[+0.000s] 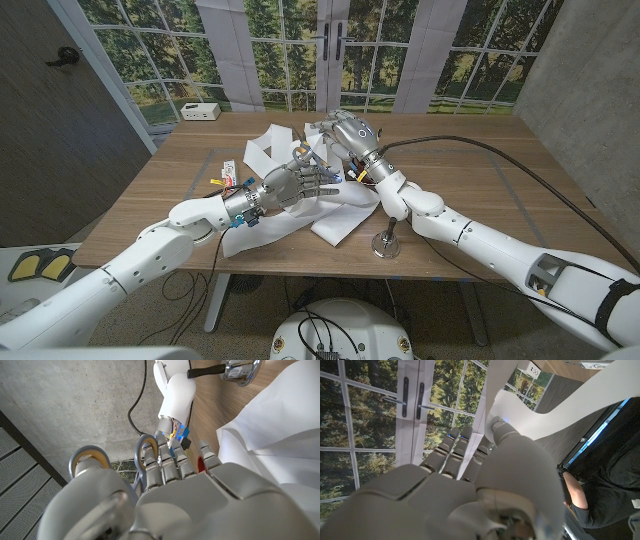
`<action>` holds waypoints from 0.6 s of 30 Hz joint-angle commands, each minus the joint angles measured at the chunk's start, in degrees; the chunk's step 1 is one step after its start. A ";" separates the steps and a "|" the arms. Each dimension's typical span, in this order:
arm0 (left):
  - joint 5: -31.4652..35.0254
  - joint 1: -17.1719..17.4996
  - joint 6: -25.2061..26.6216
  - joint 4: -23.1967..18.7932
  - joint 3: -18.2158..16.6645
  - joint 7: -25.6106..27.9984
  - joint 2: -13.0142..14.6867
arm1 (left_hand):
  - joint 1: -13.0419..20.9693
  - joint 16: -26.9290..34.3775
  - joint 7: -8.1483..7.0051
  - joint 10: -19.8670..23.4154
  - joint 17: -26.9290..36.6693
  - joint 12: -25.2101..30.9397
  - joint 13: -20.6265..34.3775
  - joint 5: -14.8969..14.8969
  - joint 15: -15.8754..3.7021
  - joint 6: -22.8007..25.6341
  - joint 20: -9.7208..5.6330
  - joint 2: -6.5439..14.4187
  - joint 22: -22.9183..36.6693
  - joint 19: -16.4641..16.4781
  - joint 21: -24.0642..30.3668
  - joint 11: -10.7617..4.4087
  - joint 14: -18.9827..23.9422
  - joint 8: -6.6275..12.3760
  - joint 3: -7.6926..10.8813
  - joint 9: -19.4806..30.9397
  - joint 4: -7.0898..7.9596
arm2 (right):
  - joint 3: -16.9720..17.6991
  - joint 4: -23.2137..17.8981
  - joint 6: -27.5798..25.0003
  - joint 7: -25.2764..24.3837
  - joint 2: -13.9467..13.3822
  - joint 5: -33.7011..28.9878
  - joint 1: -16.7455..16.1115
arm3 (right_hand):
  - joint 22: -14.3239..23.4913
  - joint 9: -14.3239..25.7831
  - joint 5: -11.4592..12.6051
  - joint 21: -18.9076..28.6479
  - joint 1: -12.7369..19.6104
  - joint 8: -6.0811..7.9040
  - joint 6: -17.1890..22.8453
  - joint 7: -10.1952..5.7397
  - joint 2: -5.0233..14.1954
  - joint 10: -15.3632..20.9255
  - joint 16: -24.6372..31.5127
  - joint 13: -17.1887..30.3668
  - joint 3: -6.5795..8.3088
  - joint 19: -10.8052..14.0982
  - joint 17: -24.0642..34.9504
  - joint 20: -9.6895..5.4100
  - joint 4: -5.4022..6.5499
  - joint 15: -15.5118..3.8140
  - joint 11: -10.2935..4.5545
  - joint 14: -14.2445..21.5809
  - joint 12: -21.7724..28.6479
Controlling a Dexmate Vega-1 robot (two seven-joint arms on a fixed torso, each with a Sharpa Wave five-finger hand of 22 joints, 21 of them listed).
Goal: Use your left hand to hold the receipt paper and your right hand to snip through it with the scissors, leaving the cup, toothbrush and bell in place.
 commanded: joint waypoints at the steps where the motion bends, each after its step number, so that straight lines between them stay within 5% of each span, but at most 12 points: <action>1: 0.20 -1.02 0.31 0.30 1.28 -0.88 -0.41 | -0.11 0.01 0.26 0.53 0.19 -0.17 0.29 -0.18 0.25 0.06 0.12 -0.29 0.13 0.18 -0.28 -0.22 0.52 -0.17 -0.44 0.15 0.07 | -0.28 0.06 -3.41 0.47 0.92 -1.04 0.35 | 0.18 0.16 0.27 0.33 0.51 -0.06 0.12 0.61 0.13 0.62 0.34 0.03 -0.02 0.41 0.22 0.30 -0.27 -10.74 0.20 0.65 0.26; 18: -1.90 -0.51 1.11 0.83 1.38 -2.72 -0.38 | 0.12 -0.08 0.32 0.59 0.20 -0.28 0.39 -0.06 0.22 0.14 0.12 -0.11 0.14 0.29 -0.38 -0.16 0.53 -0.18 -0.60 0.16 0.02 | -1.57 3.57 -4.44 0.58 1.69 -0.46 2.02 | 0.19 0.20 0.40 0.11 0.61 -0.43 -0.14 0.25 0.14 0.44 0.29 -0.10 -0.19 0.02 0.28 0.18 -0.24 -10.75 0.24 0.88 0.05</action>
